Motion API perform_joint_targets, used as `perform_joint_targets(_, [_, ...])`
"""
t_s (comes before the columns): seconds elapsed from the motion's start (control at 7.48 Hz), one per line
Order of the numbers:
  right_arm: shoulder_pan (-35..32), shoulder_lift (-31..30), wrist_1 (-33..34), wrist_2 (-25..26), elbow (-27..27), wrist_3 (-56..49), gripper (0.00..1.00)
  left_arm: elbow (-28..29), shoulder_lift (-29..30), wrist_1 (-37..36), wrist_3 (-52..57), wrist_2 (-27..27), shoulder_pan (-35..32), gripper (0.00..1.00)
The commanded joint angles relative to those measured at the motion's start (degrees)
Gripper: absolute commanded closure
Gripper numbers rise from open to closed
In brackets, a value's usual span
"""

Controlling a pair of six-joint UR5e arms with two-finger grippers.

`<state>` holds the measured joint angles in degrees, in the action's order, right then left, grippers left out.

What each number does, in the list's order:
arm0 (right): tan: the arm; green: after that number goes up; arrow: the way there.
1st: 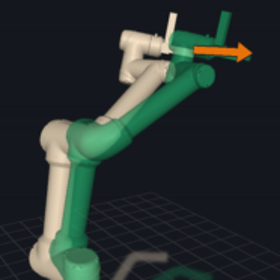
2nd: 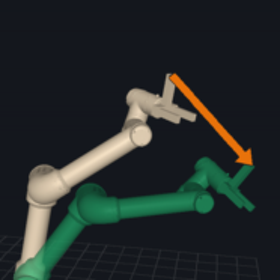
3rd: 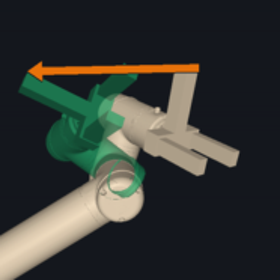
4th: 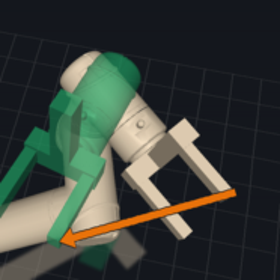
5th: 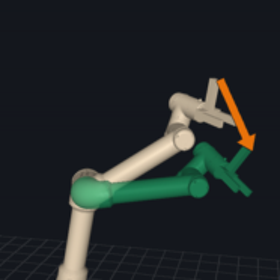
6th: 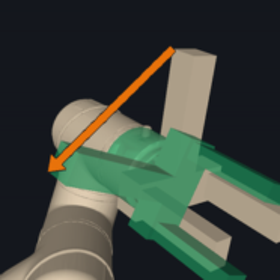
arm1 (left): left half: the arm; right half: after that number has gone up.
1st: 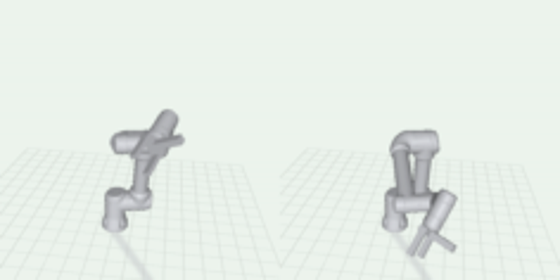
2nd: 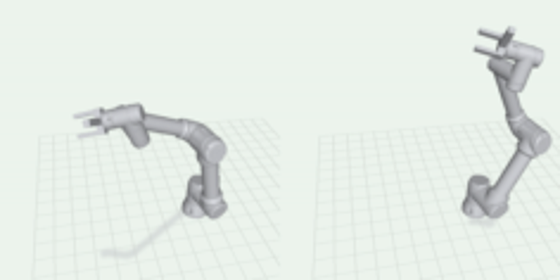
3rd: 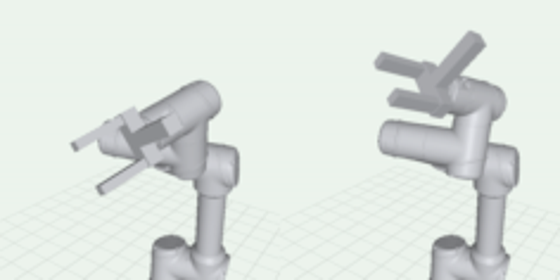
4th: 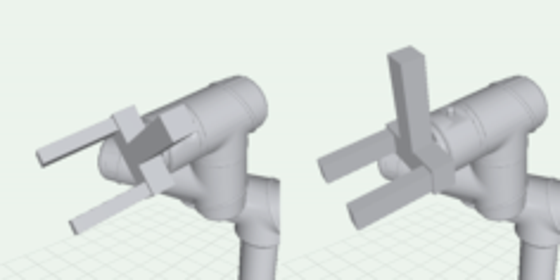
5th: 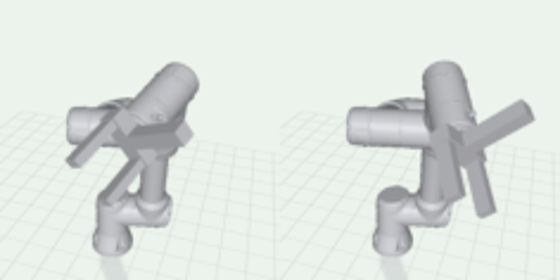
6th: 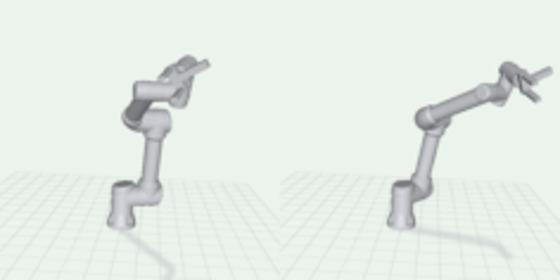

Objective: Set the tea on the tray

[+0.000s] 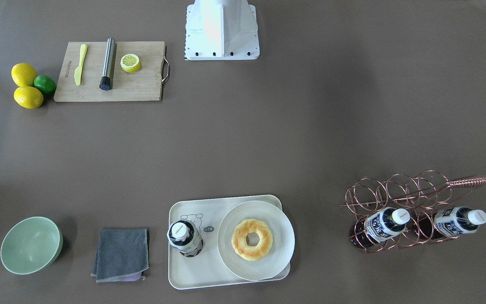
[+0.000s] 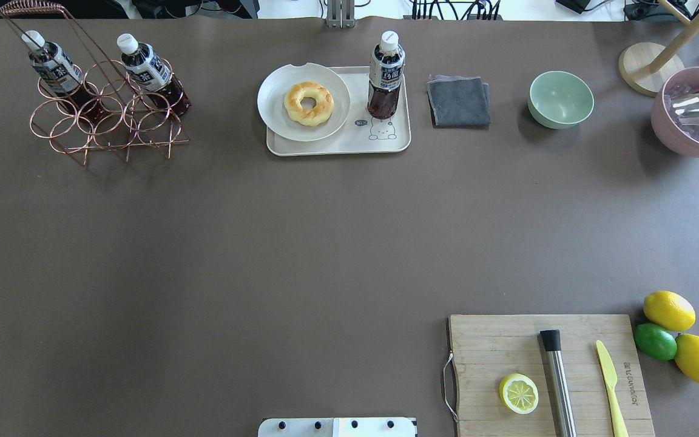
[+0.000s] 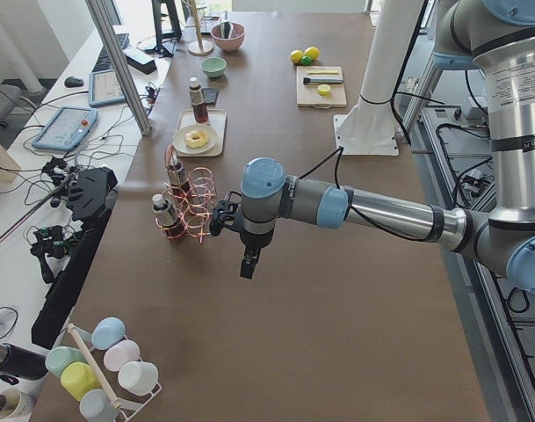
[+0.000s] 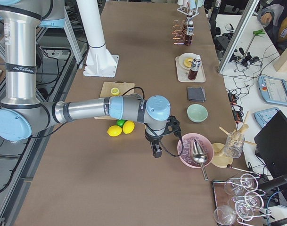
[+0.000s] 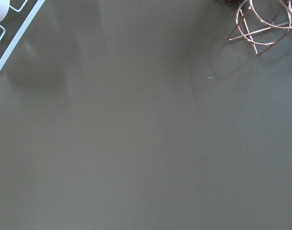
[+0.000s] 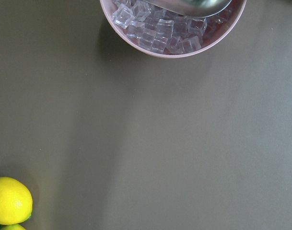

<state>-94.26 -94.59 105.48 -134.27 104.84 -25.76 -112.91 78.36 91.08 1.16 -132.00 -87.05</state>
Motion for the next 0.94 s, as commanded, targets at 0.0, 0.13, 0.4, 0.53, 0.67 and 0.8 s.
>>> perform_joint_targets(0.0, [0.0, -0.2, -0.1, -0.6, 0.0, 0.2, 0.00, 3.3, -2.3, 7.8, 1.3, 0.0, -1.6, 0.02])
perform_joint_targets(0.13, [0.0, -0.1, -0.2, -0.6, -0.2, 0.0, 0.00, 4.3, -2.3, 8.8, 1.2, -0.4, -1.8, 0.02])
perform_joint_targets(0.4, [0.0, -0.1, -0.1, -0.6, -0.7, 0.1, 0.00, 4.1, -2.3, 8.8, 1.0, -2.9, -3.5, 0.02])
perform_joint_targets(0.53, [0.1, -0.1, -0.2, -0.5, -1.9, -0.2, 0.00, 4.3, -2.3, 8.8, 0.9, -3.0, -3.5, 0.02])
perform_joint_targets(0.67, [0.1, 0.0, -1.2, -0.1, -2.4, -0.2, 0.00, 4.3, -2.3, 8.8, 0.8, -2.9, -3.6, 0.02])
perform_joint_targets(0.8, [0.3, -0.1, -4.1, 0.1, -4.8, -0.1, 0.00, 4.6, -2.3, 8.8, 0.9, -2.9, -3.6, 0.02])
